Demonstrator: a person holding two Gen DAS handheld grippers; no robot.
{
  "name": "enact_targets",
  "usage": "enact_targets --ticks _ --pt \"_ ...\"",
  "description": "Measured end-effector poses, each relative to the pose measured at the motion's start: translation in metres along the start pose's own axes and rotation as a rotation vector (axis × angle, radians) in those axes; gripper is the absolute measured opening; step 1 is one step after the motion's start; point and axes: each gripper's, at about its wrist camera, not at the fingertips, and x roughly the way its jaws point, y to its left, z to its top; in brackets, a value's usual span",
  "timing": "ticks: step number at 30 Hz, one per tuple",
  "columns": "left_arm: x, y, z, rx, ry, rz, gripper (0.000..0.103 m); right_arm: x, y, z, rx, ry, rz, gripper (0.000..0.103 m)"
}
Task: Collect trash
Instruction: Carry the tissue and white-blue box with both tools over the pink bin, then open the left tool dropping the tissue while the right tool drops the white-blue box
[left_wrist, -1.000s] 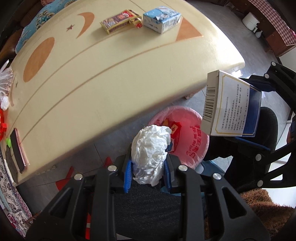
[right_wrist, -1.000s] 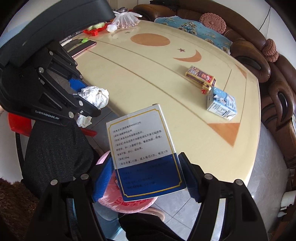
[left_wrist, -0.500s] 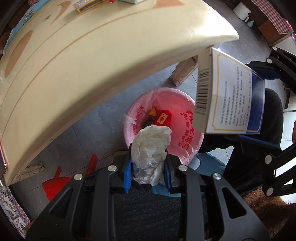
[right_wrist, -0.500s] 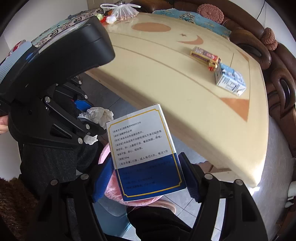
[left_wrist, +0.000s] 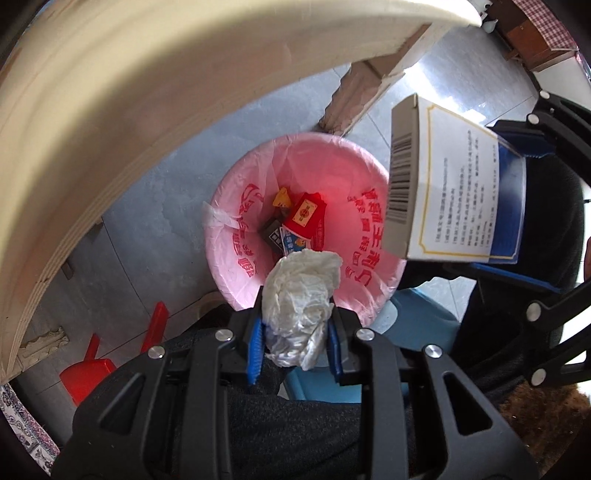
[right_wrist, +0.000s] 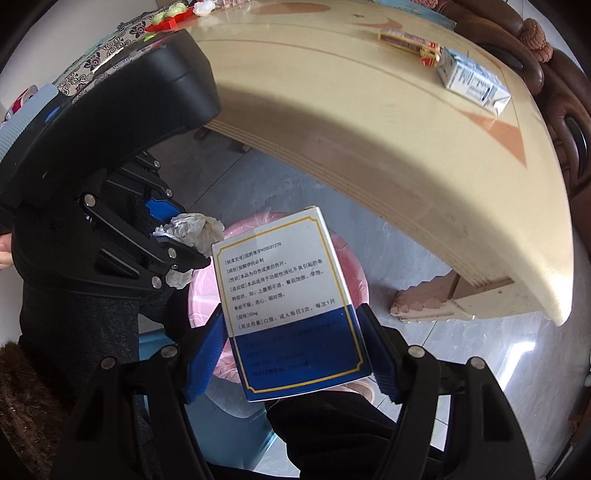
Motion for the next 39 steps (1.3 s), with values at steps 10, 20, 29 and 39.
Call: enact_targets --ticks 10,20,29,39 --pt "0.049 -0.006 0.011 0.034 0.072 0.013 0.028 0.050 -0.014 -0.007 0.043 0.035 0.022 0.068" --pt "0.097 0.001 0.025 0.022 0.145 -0.079 0.028 0.098 -0.027 -0.020 0.062 0.084 0.014 0.068" --pt "0.127 0.013 0.032 0.004 0.193 -0.108 0.028 0.133 -0.037 -0.025 0.085 0.128 0.031 0.068" --pt "0.139 0.014 0.036 0.024 0.255 -0.114 0.043 0.155 -0.032 -0.025 0.095 0.162 0.046 0.068"
